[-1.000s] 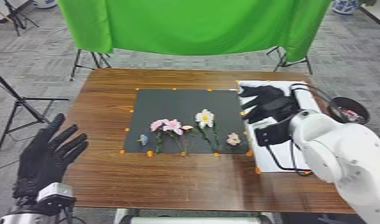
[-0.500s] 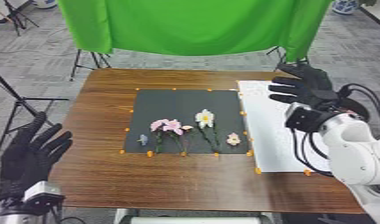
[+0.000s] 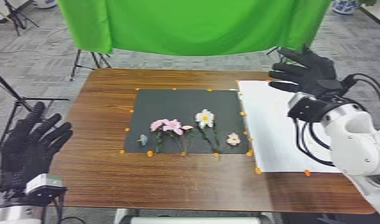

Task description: Arrange flowers

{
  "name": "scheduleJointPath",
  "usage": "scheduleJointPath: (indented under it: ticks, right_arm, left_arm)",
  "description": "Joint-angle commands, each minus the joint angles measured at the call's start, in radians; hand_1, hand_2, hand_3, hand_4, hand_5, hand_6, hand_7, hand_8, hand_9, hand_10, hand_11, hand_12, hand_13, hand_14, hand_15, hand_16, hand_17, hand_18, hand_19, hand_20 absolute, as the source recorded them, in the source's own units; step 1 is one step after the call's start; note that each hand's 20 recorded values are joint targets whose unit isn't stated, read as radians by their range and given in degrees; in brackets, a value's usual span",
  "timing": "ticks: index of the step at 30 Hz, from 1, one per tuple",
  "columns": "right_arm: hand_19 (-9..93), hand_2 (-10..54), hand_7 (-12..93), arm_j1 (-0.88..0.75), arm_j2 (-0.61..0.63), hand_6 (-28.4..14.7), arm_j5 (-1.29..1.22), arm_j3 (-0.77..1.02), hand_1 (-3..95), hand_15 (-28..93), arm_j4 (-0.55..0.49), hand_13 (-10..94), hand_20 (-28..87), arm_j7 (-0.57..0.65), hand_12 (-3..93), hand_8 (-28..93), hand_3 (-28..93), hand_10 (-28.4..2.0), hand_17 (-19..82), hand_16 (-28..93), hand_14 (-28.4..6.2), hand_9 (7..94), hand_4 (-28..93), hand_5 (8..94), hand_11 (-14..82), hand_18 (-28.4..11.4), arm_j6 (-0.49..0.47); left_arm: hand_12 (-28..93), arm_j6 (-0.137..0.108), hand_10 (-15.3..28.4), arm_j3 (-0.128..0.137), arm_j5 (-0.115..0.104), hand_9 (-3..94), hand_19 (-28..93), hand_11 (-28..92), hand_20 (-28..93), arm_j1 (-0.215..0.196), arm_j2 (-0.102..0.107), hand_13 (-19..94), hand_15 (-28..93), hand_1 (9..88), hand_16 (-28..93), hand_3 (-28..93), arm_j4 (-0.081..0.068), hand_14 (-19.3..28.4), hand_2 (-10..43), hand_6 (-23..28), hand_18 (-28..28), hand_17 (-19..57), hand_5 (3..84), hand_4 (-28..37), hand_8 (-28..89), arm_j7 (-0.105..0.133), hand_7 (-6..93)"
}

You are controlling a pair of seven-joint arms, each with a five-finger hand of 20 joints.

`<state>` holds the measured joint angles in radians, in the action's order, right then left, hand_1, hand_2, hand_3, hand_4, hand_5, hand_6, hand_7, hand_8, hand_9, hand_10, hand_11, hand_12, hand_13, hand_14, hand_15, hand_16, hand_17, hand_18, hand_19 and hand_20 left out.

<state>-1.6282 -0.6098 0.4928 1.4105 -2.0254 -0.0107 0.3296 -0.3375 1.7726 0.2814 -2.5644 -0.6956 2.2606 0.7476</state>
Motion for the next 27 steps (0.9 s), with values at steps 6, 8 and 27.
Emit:
scheduleJointPath:
  ticks: [6, 8, 27]
  right_arm:
    - [42, 11.9, 13, -0.017, 0.014, -0.2, 0.013, 0.017, 13.2, 30, 0.002, 36, 16, 0.047, 15.0, -10, 81, -16.8, 6, 16, -20.6, 46.7, -28, 44.2, 9.6, -25.5, -0.037]
    - [43, 11.9, 14, -0.015, 0.01, -0.1, 0.026, 0.02, 13.3, 31, 0.002, 36, 16, 0.069, 15.0, -10, 81, -16.8, 6, 16, -20.7, 46.8, -28, 44.4, 9.7, -25.6, -0.039]
    - [43, 11.8, 13, -0.074, -0.007, -0.2, 0.039, 0.069, 13.6, 32, -0.016, 36, 16, 0.103, 14.6, -10, 81, -16.7, 6, 15, -20.8, 47.1, -27, 44.7, 9.7, -25.9, -0.039]
  left_arm:
    - [13, -0.008, 17.4, 0.04, -0.031, 27.4, 49, 21, 3, -0.05, 0.034, 18, 49, 28.5, -9, 60, -0.003, 25.6, 5.1, 5.1, 28.4, -7.0, 33.1, -21.3, -7, 0.018, 7.1]
    - [13, -0.005, 17.4, 0.036, -0.029, 27.3, 49, 21, 3, -0.043, 0.026, 18, 49, 28.5, -9, 60, -0.005, 25.7, 5.1, 5.2, 28.4, -6.6, 33.2, -21.3, -7, 0.016, 7.0]
    - [13, 0.012, 17.6, 0.055, 0.044, 26.7, 49, 21, -1, -0.009, -0.069, 18, 49, 28.8, -9, 60, 0.006, 26.3, 5.4, 5.7, 28.4, -5.0, 32.7, -21.2, -7, -0.1, 6.5]
